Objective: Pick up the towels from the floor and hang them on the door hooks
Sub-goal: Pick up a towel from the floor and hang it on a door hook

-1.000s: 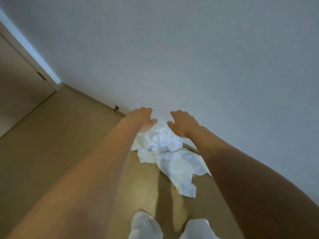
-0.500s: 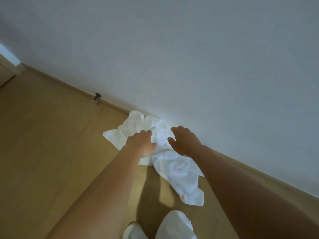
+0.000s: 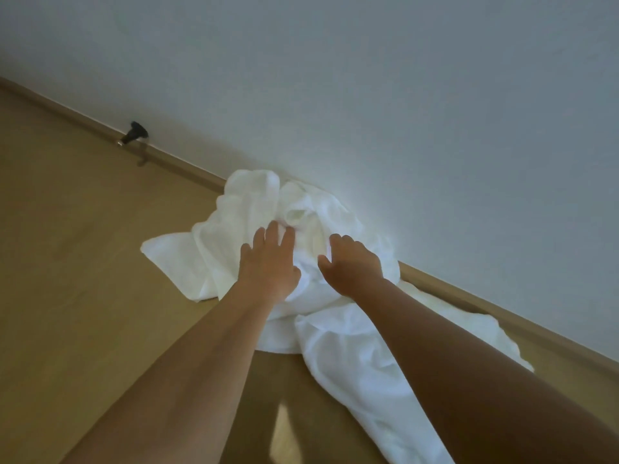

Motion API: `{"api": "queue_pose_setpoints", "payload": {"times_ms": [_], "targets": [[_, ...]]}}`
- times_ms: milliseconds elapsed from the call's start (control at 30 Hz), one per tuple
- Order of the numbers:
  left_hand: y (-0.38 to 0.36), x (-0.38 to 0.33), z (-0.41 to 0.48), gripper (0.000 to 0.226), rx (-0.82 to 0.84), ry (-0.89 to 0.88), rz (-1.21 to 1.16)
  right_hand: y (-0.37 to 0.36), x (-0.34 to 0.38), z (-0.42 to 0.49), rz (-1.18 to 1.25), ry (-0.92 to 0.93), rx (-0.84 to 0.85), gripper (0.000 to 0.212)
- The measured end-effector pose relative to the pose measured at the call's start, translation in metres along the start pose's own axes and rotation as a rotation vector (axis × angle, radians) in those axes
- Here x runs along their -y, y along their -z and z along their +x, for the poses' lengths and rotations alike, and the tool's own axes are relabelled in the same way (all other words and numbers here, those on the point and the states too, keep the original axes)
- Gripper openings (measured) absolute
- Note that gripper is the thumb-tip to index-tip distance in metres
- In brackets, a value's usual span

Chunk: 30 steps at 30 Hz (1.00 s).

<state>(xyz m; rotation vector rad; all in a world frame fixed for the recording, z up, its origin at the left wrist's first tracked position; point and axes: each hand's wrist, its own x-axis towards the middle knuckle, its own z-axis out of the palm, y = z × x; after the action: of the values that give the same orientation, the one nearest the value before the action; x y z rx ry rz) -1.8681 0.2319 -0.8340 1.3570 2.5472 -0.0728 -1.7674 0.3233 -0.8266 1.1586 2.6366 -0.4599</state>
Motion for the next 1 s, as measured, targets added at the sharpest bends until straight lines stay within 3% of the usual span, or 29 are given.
{"api": "queue_pose_setpoints", "payload": {"times_ms": [233,367,533,667,833,900,1000], "targets": [[-0.030,0.017,0.028,0.066,-0.150,0.003,0.057,-0.015,-0.010,0.030,0.167,-0.084,-0.128,0.002],[-0.019,0.009,0.022,0.057,-0.272,0.034,0.026,-0.001,-0.015,0.026,0.153,-0.082,-0.122,0.011],[-0.003,0.002,0.030,0.054,-0.516,-0.072,0.064,0.009,-0.014,0.026,0.225,0.016,-0.161,0.033],[0.003,-0.014,0.031,0.071,-0.409,-0.229,0.168,0.013,-0.013,0.022,0.306,0.087,-0.183,0.032],[0.012,-0.018,0.036,0.072,-0.261,-0.176,0.298,0.035,-0.008,0.011,0.432,0.190,-0.160,0.021],[0.016,-0.017,0.039,0.065,-0.185,-0.116,0.261,0.041,-0.008,0.009,0.469,0.184,-0.185,0.022],[0.020,-0.014,0.035,0.033,-0.153,-0.073,0.152,0.047,-0.015,0.009,0.544,0.147,-0.212,0.016]]}}
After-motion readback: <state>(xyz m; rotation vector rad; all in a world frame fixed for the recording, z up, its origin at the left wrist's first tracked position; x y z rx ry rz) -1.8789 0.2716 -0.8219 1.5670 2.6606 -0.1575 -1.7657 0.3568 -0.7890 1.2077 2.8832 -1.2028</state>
